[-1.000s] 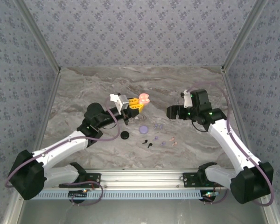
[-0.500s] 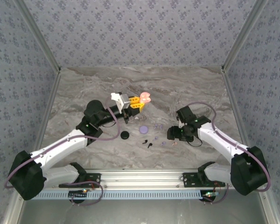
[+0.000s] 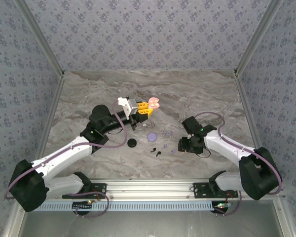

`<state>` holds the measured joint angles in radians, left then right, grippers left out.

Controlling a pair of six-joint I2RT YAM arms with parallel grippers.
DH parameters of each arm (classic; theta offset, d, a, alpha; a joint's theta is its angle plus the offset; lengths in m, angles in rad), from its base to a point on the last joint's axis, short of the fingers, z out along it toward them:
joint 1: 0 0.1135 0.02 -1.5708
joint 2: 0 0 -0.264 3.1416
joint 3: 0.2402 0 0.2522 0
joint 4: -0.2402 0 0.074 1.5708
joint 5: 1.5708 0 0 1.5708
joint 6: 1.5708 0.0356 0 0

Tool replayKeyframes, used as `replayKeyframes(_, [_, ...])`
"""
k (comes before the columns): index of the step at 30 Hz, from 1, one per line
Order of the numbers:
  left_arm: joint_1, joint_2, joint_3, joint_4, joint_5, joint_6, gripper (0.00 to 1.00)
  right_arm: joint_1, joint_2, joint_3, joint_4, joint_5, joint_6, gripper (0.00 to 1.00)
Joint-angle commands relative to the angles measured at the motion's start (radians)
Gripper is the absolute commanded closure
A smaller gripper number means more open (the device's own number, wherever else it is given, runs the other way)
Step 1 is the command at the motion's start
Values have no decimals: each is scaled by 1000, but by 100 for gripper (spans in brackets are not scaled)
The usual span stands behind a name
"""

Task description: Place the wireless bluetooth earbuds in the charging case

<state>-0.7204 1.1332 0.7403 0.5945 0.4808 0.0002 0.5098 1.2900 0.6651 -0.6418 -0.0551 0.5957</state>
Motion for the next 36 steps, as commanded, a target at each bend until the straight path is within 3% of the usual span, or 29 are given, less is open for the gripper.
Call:
replayKeyframes(1, [-3,-23,21,-7,-13,17,100,12,20,-10,5,26,26,47])
replayKeyframes(7, [-4,-33,20,-21,-16,19,100,24,41,-4,1,44,26,55])
replayKeyframes(36, [-4,-29,19,-27,-13,8,100,38,86,-13,65,58,2,73])
